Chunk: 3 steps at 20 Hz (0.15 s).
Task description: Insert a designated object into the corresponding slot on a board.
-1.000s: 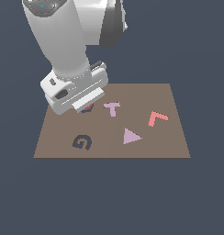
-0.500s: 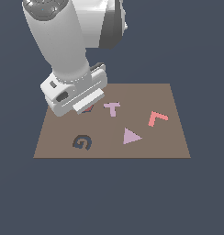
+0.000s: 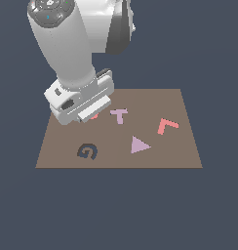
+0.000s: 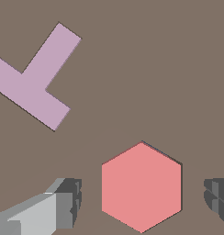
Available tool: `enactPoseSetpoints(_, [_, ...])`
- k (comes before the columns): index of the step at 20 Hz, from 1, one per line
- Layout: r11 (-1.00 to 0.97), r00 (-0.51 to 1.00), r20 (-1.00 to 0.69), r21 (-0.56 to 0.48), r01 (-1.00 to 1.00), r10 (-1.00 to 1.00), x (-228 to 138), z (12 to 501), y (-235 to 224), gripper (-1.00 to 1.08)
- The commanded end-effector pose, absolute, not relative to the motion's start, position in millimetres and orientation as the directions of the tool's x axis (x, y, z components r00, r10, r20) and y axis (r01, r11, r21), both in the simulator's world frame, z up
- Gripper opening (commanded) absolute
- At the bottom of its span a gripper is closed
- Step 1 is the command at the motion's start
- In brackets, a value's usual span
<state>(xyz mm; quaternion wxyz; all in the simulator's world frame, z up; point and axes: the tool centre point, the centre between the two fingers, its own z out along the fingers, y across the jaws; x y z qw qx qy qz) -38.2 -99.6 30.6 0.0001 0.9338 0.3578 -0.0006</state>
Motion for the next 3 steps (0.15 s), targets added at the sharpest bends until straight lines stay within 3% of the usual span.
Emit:
enactPoseSetpoints(1, [-0.744, 0.744, -0.001, 0.0, 0.668, 0.668, -38.1, 30.6, -99.6, 1.0])
enactPoseSetpoints(3, [-0.744, 0.744, -0.001, 0.0, 0.668, 0.668, -38.1, 30.6, -99.6, 1.0])
